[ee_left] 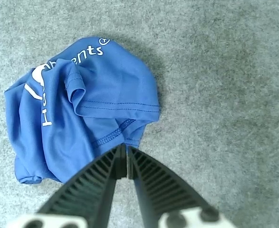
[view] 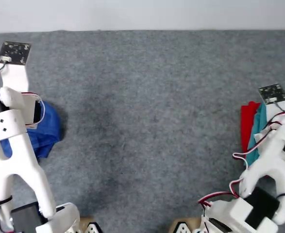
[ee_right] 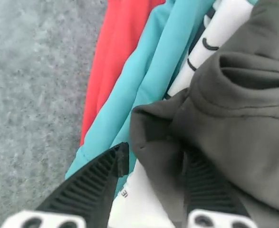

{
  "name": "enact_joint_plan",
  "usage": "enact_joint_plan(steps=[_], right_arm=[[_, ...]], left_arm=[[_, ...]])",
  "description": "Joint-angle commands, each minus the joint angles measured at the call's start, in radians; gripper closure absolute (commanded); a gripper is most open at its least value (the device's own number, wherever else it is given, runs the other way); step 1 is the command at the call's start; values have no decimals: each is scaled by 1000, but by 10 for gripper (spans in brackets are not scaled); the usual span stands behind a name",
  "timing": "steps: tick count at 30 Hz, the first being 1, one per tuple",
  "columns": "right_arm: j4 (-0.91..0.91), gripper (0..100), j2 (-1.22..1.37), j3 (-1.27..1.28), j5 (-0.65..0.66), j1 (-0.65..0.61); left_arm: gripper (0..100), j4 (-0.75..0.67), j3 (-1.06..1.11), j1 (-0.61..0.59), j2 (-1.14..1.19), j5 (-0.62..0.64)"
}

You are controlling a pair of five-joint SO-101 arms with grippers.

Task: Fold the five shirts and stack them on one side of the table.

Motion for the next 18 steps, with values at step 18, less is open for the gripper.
enact_joint_plan(steps=[18], right_arm=[[397, 982, -10, -292, 249, 30]], left_arm=[[985, 6, 31, 2, -31, -6]])
